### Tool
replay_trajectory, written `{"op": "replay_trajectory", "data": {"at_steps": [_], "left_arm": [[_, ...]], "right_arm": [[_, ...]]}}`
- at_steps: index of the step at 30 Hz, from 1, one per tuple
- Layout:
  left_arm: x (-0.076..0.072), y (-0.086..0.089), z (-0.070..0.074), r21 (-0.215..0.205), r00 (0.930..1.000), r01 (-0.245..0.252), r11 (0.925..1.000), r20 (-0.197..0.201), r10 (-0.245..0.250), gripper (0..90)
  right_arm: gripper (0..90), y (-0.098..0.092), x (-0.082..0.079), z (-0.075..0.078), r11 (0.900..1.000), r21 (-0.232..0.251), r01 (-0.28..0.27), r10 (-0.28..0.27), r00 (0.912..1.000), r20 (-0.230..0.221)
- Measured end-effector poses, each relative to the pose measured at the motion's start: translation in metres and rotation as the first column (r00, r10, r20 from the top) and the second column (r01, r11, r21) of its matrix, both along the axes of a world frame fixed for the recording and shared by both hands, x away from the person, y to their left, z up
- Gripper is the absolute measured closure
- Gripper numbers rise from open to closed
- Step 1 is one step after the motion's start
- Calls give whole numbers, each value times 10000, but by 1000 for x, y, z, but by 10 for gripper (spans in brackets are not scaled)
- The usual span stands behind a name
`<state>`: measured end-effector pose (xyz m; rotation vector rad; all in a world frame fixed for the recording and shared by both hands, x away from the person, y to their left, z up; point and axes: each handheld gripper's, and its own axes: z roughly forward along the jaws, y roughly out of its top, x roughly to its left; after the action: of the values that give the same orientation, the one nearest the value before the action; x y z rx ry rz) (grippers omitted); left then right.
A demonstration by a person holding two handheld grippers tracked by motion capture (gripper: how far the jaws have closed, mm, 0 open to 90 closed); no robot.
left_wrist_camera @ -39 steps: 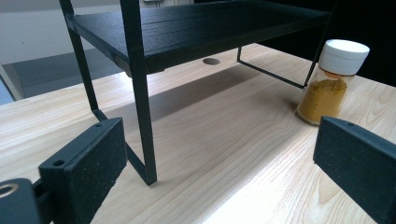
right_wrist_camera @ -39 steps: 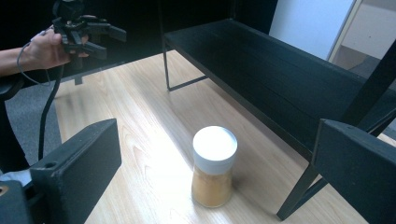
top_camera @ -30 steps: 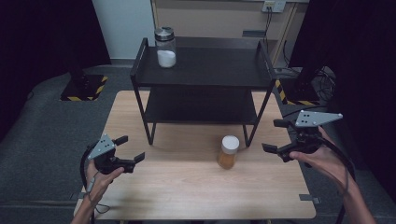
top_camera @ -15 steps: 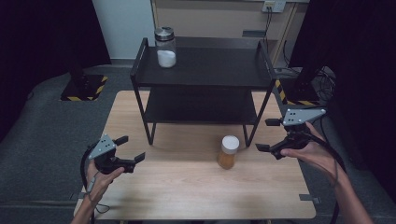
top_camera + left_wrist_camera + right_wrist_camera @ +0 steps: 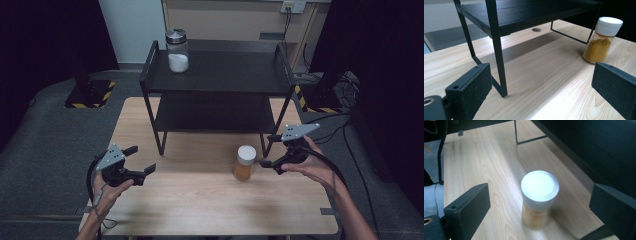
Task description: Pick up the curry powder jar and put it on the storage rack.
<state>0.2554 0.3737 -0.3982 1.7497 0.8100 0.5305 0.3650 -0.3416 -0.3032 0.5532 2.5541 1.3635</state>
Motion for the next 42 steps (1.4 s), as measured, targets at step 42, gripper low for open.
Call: {"op": "replay_trajectory", "data": {"at_steps": [42], "left_arm": [[1,-1,0,101,10000,27,9999,-32,-26,17]], "right_arm": [[339,57,23,-26,9942,-886,-610,579,9976,-381]]}}
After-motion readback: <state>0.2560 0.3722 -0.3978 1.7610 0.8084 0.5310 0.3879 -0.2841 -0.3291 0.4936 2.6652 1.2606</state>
